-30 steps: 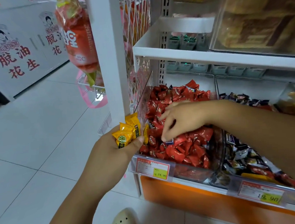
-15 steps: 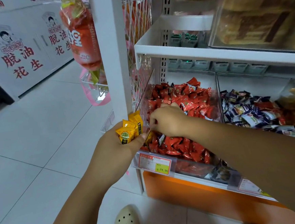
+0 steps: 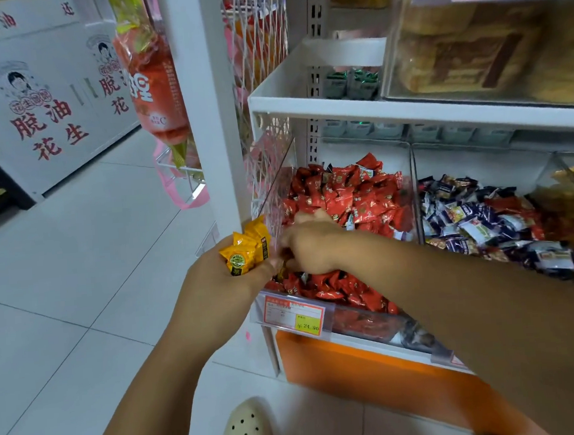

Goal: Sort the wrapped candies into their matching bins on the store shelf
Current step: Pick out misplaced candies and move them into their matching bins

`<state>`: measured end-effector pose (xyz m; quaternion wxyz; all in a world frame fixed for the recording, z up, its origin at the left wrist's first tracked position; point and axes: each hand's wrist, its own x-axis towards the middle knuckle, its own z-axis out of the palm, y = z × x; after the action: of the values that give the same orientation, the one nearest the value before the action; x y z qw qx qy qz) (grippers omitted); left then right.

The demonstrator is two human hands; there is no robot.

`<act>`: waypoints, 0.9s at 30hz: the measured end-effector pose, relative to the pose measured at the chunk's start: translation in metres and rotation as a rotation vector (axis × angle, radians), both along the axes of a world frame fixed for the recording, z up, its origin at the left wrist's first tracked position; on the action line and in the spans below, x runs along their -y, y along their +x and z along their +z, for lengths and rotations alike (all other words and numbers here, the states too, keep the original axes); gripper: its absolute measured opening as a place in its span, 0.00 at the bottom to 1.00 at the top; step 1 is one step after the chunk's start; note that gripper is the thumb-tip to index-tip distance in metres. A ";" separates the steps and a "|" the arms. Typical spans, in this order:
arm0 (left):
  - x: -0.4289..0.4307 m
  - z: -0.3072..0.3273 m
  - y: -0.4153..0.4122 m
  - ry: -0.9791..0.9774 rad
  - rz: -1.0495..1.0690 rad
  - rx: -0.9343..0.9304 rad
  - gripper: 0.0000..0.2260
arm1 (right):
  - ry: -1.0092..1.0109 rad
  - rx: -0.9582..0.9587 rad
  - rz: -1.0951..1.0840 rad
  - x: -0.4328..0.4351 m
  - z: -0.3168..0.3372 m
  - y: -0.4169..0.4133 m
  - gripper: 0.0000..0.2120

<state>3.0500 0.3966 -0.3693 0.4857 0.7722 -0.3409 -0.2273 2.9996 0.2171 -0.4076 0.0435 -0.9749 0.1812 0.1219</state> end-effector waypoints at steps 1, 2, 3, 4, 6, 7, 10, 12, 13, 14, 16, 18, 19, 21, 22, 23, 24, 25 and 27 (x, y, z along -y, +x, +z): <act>0.000 -0.001 0.001 0.004 -0.001 -0.002 0.06 | -0.063 -0.061 0.018 -0.001 -0.003 0.004 0.12; 0.000 -0.001 0.002 0.009 -0.004 -0.002 0.07 | -0.113 -0.105 0.037 -0.001 -0.005 0.008 0.13; 0.000 -0.002 0.003 0.014 -0.008 -0.003 0.07 | -0.140 -0.120 0.052 0.000 -0.005 0.010 0.14; 0.000 -0.002 0.003 0.016 -0.014 -0.005 0.07 | -0.148 -0.103 0.059 0.000 -0.004 0.010 0.14; 0.000 -0.003 0.005 0.011 -0.025 -0.006 0.07 | -0.079 -0.030 0.043 0.004 0.003 0.002 0.14; 0.000 -0.002 0.004 0.007 -0.026 0.000 0.06 | -0.010 0.010 0.019 0.005 0.009 -0.006 0.14; 0.000 -0.003 0.003 0.005 -0.013 0.046 0.04 | 0.194 0.193 -0.043 0.012 0.034 -0.033 0.12; 0.001 -0.003 0.002 0.007 -0.013 0.065 0.05 | 0.261 0.298 -0.070 0.013 0.051 -0.050 0.10; 0.001 -0.004 0.001 0.000 -0.017 0.061 0.05 | 0.295 0.330 -0.093 0.012 0.059 -0.058 0.09; 0.002 -0.003 -0.001 -0.011 -0.023 0.049 0.05 | 0.333 0.345 -0.111 0.009 0.066 -0.065 0.10; 0.005 -0.001 -0.005 -0.027 -0.040 0.033 0.06 | 0.431 0.362 -0.133 0.003 0.075 -0.074 0.10; 0.010 0.000 -0.010 -0.039 -0.071 0.020 0.06 | 0.559 0.388 -0.149 -0.003 0.079 -0.078 0.11; 0.012 0.000 -0.012 -0.049 -0.098 -0.001 0.07 | 0.621 0.404 -0.159 -0.006 0.081 -0.077 0.12; 0.016 0.000 -0.014 -0.056 -0.153 -0.062 0.14 | 0.686 0.430 -0.155 -0.010 0.082 -0.075 0.14; 0.017 0.000 -0.014 -0.055 -0.164 -0.080 0.17 | 0.716 0.437 -0.155 -0.013 0.082 -0.074 0.15; 0.017 0.001 -0.013 -0.067 -0.161 -0.095 0.18 | 0.774 0.446 -0.168 -0.015 0.081 -0.073 0.16; 0.017 0.001 -0.012 -0.092 -0.150 -0.112 0.16 | 0.865 0.459 -0.197 -0.014 0.080 -0.071 0.19; 0.016 0.001 -0.012 -0.115 -0.136 -0.123 0.12 | 0.960 0.470 -0.237 -0.012 0.079 -0.071 0.21; 0.012 0.002 -0.010 -0.121 -0.105 -0.073 0.06 | 1.019 0.444 -0.279 -0.001 0.083 -0.073 0.23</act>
<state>3.0399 0.3842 -0.3675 0.5310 0.7136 -0.3762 -0.2593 2.9262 0.2183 -0.3248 0.5608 -0.7998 0.2130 -0.0207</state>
